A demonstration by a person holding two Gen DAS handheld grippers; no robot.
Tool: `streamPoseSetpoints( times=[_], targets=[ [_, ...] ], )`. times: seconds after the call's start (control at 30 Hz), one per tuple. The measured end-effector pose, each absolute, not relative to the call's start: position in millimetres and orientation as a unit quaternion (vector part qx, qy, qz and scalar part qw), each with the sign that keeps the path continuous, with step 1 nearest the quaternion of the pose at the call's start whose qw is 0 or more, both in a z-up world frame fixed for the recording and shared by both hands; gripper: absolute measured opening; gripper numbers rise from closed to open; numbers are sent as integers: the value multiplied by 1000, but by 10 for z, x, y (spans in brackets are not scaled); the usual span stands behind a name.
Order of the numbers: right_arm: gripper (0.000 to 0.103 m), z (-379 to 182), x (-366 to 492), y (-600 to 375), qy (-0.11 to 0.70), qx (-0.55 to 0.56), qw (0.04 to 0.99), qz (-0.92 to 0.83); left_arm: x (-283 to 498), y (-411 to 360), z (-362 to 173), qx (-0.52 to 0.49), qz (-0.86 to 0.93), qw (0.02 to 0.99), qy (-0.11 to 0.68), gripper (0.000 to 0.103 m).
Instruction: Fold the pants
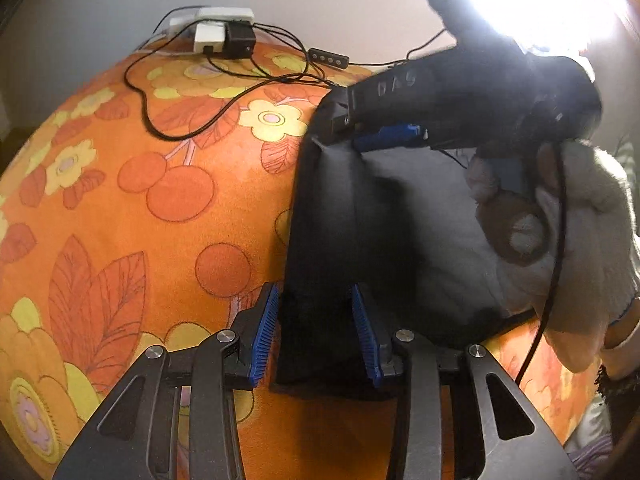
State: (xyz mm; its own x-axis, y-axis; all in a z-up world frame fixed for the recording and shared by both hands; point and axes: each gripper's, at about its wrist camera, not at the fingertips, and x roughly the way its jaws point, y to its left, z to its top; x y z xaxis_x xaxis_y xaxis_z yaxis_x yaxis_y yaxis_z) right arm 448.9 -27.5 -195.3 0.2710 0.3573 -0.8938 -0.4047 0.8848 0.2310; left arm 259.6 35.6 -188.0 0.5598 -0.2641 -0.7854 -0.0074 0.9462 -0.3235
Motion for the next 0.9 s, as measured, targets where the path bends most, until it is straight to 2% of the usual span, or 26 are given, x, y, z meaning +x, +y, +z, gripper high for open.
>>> streamPoseSetpoints(
  times=[0.13,0.3,0.5,0.6,0.63,0.7,0.77,0.8,0.9],
  targets=[
    [39,-1836,4467,-37,566,-46,788,236,2587,406,-1883,-173,-79,866,463,37],
    [39,-1996,4506,317,614,-118,759,180,2558,451,-1865,-192,-83,862,462,37],
    [39,-2088,4478,516,617,-174,754,143,2526,469,-1830,-194,-87,864,457,37],
    [38,-2089,4489,520,619,-167,755,139,2530,477,-1821,-194,-88,864,457,37],
    [33,-2087,4491,529,618,-164,757,136,2534,480,-1817,-195,-88,863,457,37],
    [29,-2083,4488,518,613,-166,761,133,2544,489,-1811,-197,-85,864,455,37],
    [20,-2079,4477,467,610,-159,764,138,2546,505,-1803,-205,-84,863,454,42],
    [13,-2066,4475,442,611,-147,764,143,2559,518,-1803,-210,-82,863,452,47],
    [6,-1998,4468,324,606,-114,772,156,2599,534,-1811,-228,-86,858,452,48]
  ],
)
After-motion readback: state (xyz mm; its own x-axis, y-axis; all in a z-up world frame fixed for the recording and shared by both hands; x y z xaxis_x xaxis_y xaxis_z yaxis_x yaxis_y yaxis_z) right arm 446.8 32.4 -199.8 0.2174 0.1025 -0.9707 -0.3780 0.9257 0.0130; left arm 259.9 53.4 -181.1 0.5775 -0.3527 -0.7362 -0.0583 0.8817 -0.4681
